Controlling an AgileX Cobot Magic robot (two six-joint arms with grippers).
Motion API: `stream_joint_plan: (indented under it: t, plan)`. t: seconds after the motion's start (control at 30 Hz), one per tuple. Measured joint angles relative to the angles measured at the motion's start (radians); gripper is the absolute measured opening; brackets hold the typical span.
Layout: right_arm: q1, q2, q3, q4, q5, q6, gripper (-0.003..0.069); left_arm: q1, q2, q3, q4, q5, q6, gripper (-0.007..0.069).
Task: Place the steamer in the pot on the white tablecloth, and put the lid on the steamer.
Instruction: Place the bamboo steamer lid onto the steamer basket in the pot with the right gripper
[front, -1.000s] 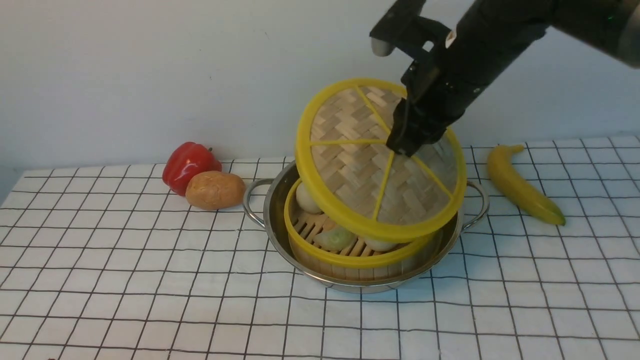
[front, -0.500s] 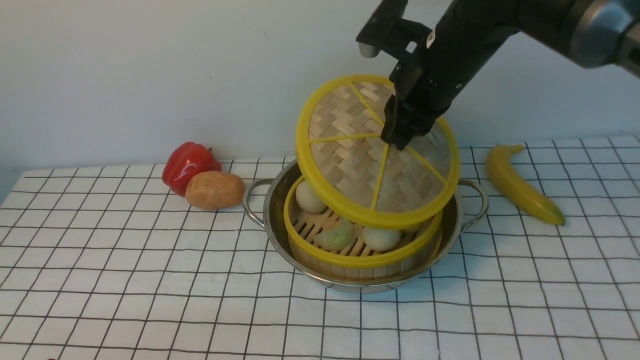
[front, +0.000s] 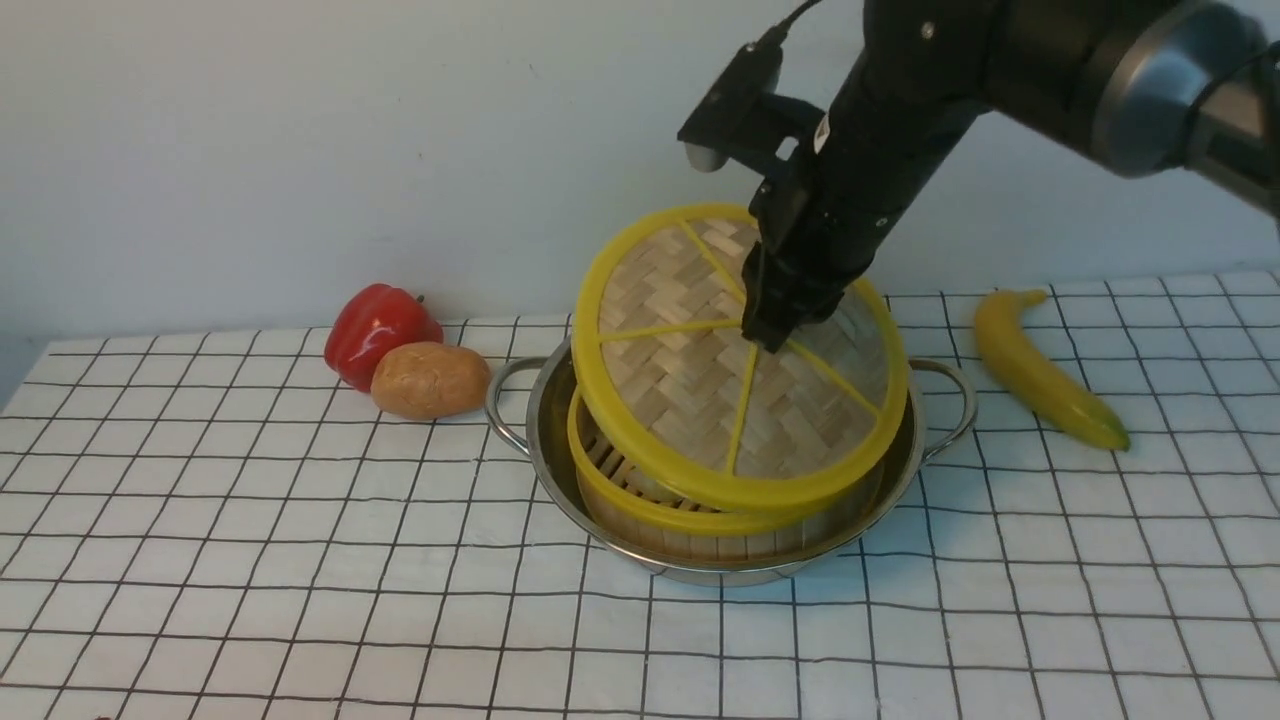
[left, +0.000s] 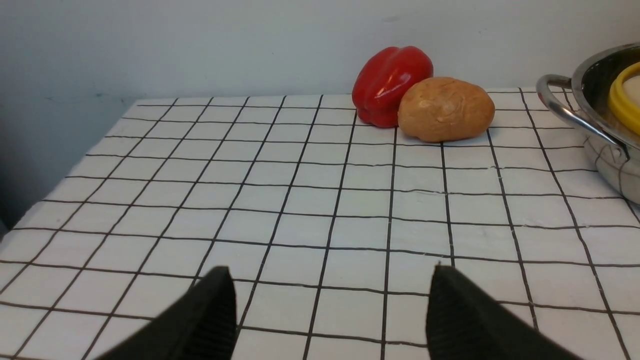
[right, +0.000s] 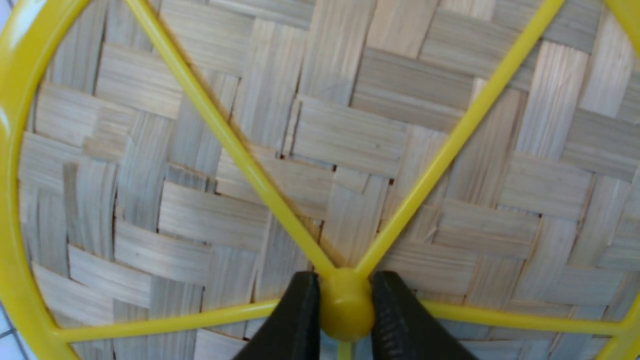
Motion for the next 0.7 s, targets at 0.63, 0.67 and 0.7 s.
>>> stream_joint_plan:
  t: [0.63, 0.67, 0.7]
  plan:
    - [0.006, 0.002, 0.001, -0.008, -0.001, -0.038, 0.0147, 0.000, 0.000, 0.000, -0.001, 0.000, 0.000, 0.0474]
    - [0.006, 0.005, 0.001, -0.008, -0.001, -0.042, 0.0147, 0.000, 0.000, 0.000, -0.001, 0.000, 0.000, 0.0474]
    - [0.006, 0.008, 0.001, -0.008, -0.001, -0.045, 0.0147, 0.000, 0.000, 0.000, -0.001, 0.000, 0.000, 0.0474]
